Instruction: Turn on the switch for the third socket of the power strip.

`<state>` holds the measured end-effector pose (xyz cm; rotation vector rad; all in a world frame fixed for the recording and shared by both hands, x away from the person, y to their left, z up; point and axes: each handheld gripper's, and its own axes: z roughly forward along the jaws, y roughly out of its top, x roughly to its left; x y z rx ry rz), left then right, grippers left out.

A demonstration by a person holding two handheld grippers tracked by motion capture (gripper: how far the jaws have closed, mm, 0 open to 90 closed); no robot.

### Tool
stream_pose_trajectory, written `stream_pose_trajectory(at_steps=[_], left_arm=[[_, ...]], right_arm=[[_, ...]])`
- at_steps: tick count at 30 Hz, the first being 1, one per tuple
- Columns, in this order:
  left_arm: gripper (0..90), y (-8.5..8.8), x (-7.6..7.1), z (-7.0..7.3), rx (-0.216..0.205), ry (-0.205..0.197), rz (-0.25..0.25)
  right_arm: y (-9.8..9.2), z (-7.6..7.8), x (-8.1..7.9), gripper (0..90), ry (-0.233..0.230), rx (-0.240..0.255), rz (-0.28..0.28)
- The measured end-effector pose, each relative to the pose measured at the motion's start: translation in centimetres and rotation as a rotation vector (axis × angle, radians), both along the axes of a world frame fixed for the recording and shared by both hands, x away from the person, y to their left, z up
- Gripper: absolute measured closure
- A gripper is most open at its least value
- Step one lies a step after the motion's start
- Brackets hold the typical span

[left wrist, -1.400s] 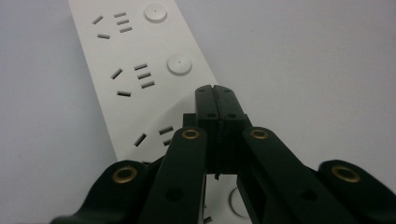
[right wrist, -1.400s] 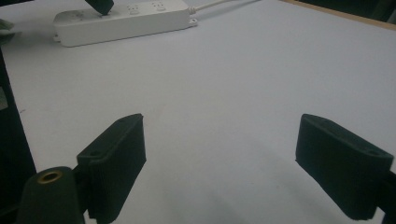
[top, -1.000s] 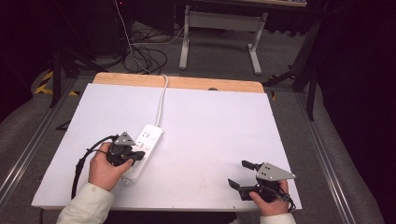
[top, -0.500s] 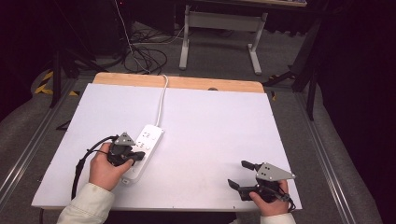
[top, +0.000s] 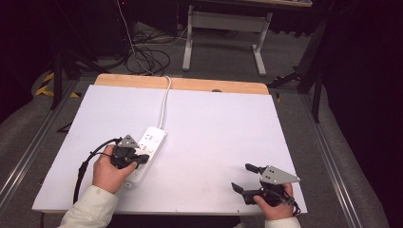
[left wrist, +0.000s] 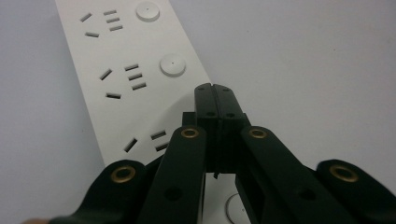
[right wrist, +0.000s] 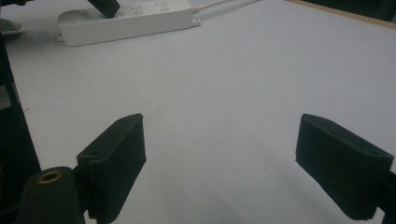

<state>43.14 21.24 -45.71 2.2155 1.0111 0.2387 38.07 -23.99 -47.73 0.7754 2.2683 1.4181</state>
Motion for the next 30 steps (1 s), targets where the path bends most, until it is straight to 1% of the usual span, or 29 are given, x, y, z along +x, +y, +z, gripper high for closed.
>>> stream_pose_trajectory(at_steps=[2,4,5,9,12,13,15,16,17,18,19,25,26,27,29,30], left_arm=[[90.0,-0.12,-0.03,0.0,0.003,-0.005,-0.002],[90.0,0.02,-0.01,0.01,0.004,0.0,0.0],[90.0,0.05,-0.01,-0.02,-0.004,0.006,0.002],[90.0,0.14,0.01,-0.08,-0.012,0.005,0.001],[90.0,0.27,0.05,-0.23,-0.033,0.008,0.003],[90.0,0.28,0.03,-0.21,-0.024,0.0,0.008],[90.0,0.33,0.04,-0.27,-0.025,-0.005,0.009],[90.0,0.39,0.02,-0.34,-0.04,0.007,0.006],[90.0,0.48,0.07,-0.41,-0.039,0.002,0.008],[90.0,0.6,0.06,-0.38,-0.025,-0.012,0.017],[90.0,0.58,0.02,-0.46,-0.031,-0.018,0.016],[90.0,0.49,-0.08,-0.43,-0.022,-0.023,0.015],[90.0,0.43,-0.09,-0.45,-0.026,-0.023,0.018],[90.0,0.45,-0.07,-0.4,-0.02,-0.022,0.015],[90.0,0.55,-0.04,-0.43,-0.028,-0.024,0.026],[90.0,0.54,-0.05,-0.37,-0.024,-0.022,0.03]], right_arm=[[0.01,0.01,-0.01,16.4,0.0,-0.001,0.002],[0.0,-0.01,-0.01,16.4,0.001,-0.001,0.003],[-0.04,-0.04,0.01,16.4,0.003,-0.003,0.002],[-0.06,-0.04,-0.02,16.4,0.001,-0.003,0.003],[-0.03,-0.05,-0.02,16.4,0.002,-0.003,0.004],[-0.03,-0.05,-0.02,16.4,0.002,-0.003,0.004],[0.03,-0.05,-0.02,16.4,0.001,-0.002,0.005],[0.03,-0.05,-0.02,16.4,0.001,-0.002,0.005],[0.03,-0.04,-0.04,16.4,0.001,-0.001,0.006],[0.02,-0.05,-0.05,16.4,0.002,-0.002,0.006],[0.01,-0.07,-0.04,16.4,0.002,-0.003,0.006],[0.11,-0.11,0.0,16.4,0.004,-0.007,0.009],[0.11,-0.11,0.0,16.4,0.004,-0.007,0.009],[0.08,-0.11,0.01,16.4,0.006,-0.007,0.007],[0.07,-0.13,0.03,16.4,0.007,-0.007,0.006],[0.08,-0.14,0.05,16.4,0.007,-0.007,0.007]])
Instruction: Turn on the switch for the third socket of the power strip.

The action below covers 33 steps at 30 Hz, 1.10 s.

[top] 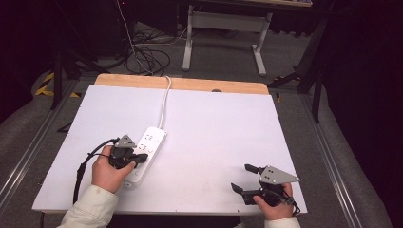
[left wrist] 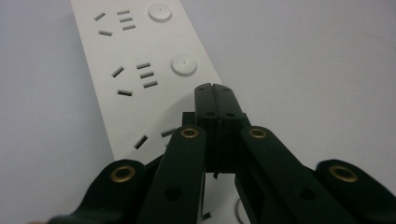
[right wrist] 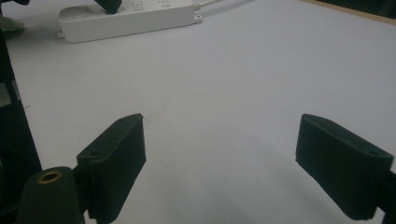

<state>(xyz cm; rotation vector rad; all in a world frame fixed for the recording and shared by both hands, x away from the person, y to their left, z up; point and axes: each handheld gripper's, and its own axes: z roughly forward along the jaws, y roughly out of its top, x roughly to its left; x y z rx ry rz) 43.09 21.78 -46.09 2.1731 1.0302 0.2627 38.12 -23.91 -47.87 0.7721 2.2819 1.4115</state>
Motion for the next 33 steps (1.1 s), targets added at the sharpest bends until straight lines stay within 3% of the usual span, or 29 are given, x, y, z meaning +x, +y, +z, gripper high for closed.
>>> stream_pose_trajectory(at_steps=[3,10,16,21,26,27,33], left_arm=[[90.0,-0.4,-0.3,0.4,0.015,-0.016,0.003],[90.0,-0.8,-1.0,2.1,-0.012,-0.034,-0.024],[90.0,-0.2,-1.6,4.0,-0.023,-0.111,-0.04],[90.0,0.1,-1.7,4.5,-0.04,-0.115,-0.043],[90.0,0.2,-2.1,5.5,-0.037,-0.151,-0.063],[90.0,0.2,-2.1,5.4,-0.052,-0.136,-0.055],[90.0,0.4,-2.3,5.6,-0.064,-0.148,-0.057]], right_arm=[[-0.1,0.0,0.0,16.4,-0.003,0.002,-0.002],[0.0,0.0,-0.1,16.4,-0.003,0.001,-0.001],[-0.2,0.0,-0.1,16.4,-0.004,0.003,-0.005],[-0.2,0.0,0.0,16.4,-0.003,0.002,-0.005],[-0.2,0.0,0.0,16.4,-0.004,0.002,-0.005],[-0.2,0.0,0.0,16.3,-0.004,0.001,-0.003],[-0.2,0.0,0.0,16.3,-0.003,0.002,-0.005]])
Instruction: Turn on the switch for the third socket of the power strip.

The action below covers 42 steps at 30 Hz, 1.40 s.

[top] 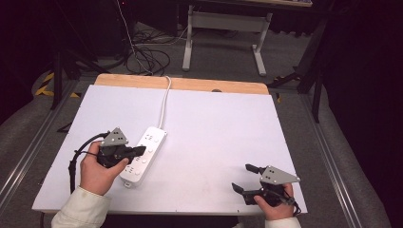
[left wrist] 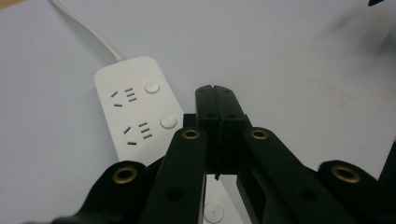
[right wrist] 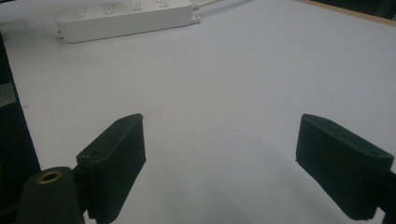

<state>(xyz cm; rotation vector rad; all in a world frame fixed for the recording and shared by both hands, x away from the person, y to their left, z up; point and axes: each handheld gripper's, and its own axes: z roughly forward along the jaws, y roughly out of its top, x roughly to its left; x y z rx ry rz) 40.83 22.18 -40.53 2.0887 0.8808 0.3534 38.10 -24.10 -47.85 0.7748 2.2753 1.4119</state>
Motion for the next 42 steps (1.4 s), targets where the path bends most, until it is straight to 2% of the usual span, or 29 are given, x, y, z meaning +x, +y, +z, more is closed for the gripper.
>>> stream_pose_trajectory(at_steps=[3,4,5,7,8,9,10,11,12,13,15,16,18,20,23,34,35,36,42], left_arm=[[87.1,0.0,-0.1,0.3,-0.028,-0.026,-0.011],[64.1,-0.2,-0.2,0.4,-0.044,-0.039,-0.001],[51.8,-0.3,-0.2,0.5,-0.042,-0.044,-0.007],[50.4,-0.4,-0.4,0.7,-0.041,-0.063,-0.023],[41.6,-0.5,-0.6,0.8,-0.043,-0.073,-0.023],[41.6,-0.5,-0.7,1.0,-0.044,-0.078,-0.023],[34.6,-0.6,-0.8,1.1,-0.043,-0.091,-0.02],[31.8,-0.4,-0.9,1.3,-0.045,-0.101,-0.022],[31.8,-0.4,-1.0,1.4,-0.062,-0.105,-0.013],[26.3,-0.2,-1.1,1.5,-0.073,-0.115,-0.015],[24.8,0.2,-1.4,1.7,-0.099,-0.124,-0.015],[21.1,0.4,-1.5,1.8,-0.108,-0.133,-0.013],[18.3,0.9,-1.7,1.9,-0.107,-0.15,-0.012],[17.6,1.4,-2.0,1.9,-0.131,-0.156,-0.009],[16.0,2.3,-2.3,1.8,-0.144,-0.17,-0.002],[15.9,5.0,-3.2,0.6,-0.141,-0.193,0.029],[15.9,5.2,-3.3,0.4,-0.149,-0.185,0.035],[15.8,5.5,-3.3,0.3,-0.139,-0.195,0.034],[16.1,6.9,-3.8,-0.4,-0.174,-0.197,0.033]], right_arm=[[0.0,0.0,0.0,16.3,-0.003,-0.002,0.004],[0.0,0.0,0.0,16.3,-0.001,-0.002,0.003],[0.0,0.0,0.0,16.3,-0.001,-0.003,0.003],[0.0,0.0,0.0,16.3,-0.002,-0.003,0.001],[0.0,0.0,0.0,16.2,-0.002,-0.001,0.0],[0.0,0.0,0.0,16.2,-0.002,-0.001,0.0],[0.0,0.0,0.0,16.2,-0.002,-0.002,0.002],[0.0,0.0,-0.1,16.2,-0.002,-0.003,0.002],[0.0,0.0,-0.1,16.2,-0.002,-0.003,0.002],[0.0,0.0,-0.1,16.1,-0.002,-0.003,0.002],[0.0,0.0,-0.1,16.0,-0.002,-0.002,0.001],[0.0,0.0,-0.1,15.9,-0.002,-0.002,0.001],[0.0,0.0,-0.1,15.8,-0.003,-0.002,0.002],[0.0,0.0,-0.1,15.7,-0.002,-0.003,0.002],[0.0,0.0,-0.1,15.5,-0.004,-0.003,0.003],[-0.1,0.0,-0.1,14.4,-0.002,-0.004,0.005],[-0.1,0.0,-0.2,14.4,-0.002,-0.004,0.006],[-0.1,0.1,-0.2,14.4,-0.003,-0.004,0.007],[-0.1,0.1,-0.2,14.0,-0.003,-0.006,0.01]])
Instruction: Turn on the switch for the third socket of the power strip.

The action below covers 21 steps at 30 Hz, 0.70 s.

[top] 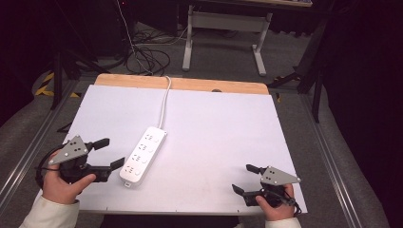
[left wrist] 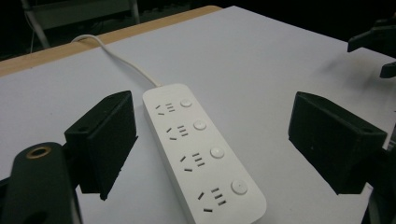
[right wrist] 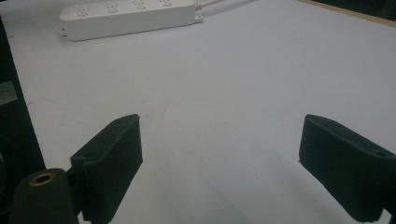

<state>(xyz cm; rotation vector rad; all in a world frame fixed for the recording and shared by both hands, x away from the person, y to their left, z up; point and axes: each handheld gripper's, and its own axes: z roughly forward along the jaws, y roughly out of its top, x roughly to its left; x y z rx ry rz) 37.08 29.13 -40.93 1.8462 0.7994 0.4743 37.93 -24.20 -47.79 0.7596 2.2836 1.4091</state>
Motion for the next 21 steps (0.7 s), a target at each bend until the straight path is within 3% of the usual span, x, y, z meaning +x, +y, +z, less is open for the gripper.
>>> stream_pose_trajectory(at_steps=[2,6,17,21], left_arm=[[16.5,0.5,-0.1,-0.3,-0.025,0.008,-0.002],[16.0,1.3,-0.4,-0.9,-0.029,0.011,-0.004],[14.1,3.4,-1.2,-3.1,0.042,-0.01,0.041],[13.5,4.1,-1.5,-4.2,0.019,0.018,0.062]], right_arm=[[0.0,0.0,0.0,13.9,0.0,0.0,0.001],[0.0,0.0,0.0,13.9,0.001,-0.003,0.005],[0.0,-0.1,0.0,13.2,0.004,-0.006,0.007],[0.0,-0.1,0.0,13.2,0.004,-0.007,0.007]])
